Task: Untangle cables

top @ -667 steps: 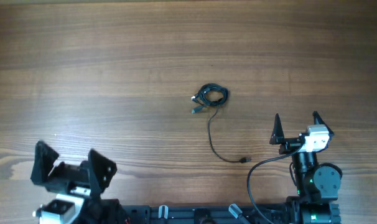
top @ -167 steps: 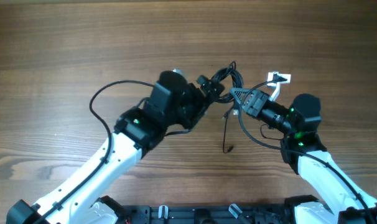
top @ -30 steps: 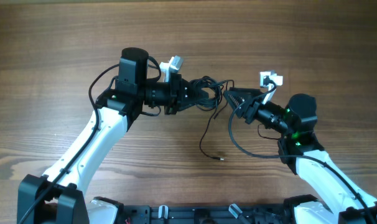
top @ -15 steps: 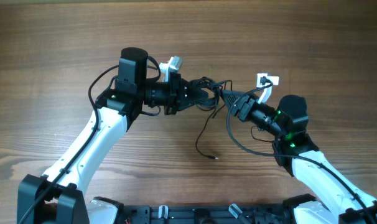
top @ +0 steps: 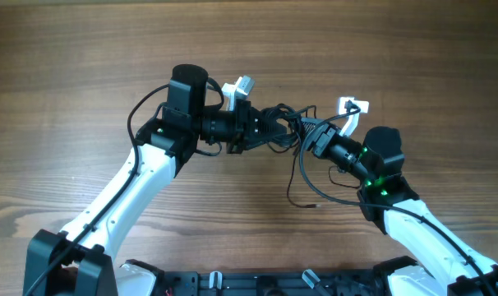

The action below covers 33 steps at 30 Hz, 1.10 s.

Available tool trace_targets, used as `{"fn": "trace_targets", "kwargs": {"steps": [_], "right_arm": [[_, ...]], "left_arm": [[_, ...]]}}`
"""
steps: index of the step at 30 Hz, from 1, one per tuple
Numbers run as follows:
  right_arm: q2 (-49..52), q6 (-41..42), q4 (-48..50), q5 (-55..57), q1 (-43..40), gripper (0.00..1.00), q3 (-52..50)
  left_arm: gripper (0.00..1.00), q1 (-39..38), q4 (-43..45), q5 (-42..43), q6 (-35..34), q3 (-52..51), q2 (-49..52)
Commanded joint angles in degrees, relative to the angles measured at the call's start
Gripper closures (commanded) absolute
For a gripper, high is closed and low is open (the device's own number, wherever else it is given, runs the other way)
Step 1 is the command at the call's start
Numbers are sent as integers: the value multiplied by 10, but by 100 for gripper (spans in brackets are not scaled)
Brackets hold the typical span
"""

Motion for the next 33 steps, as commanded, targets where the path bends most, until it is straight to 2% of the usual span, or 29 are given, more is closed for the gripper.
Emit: {"fn": "trace_targets", "kwargs": {"steps": [1,6,11,17,22,24,32,33], "right_arm": [[5,9,-23,58,10,53,0],[10,46,-131,182,10,59,0],[52,44,-148,216,9,60,0],[85,7,-176,216,-29,63,0],[85,-52,-214,204,-112,64,0],[85,-92,-224,167,-154,64,0],[85,-105,-265,177,-207,63,0],[85,-105,-263,148,-216,59,0]], "left_arm": [[96,-9,4,22,1,2,-14],[96,-9,7,64,1,2,-14],[96,-9,38,66,1,2,-14],[96,-2,43,66,1,2,-14],[96,32,43,66,1,2,-14],[96,57,43,65,1,2,-14],[96,109,48,65,3,2,-14],[96,113,47,64,3,2,-14]]}}
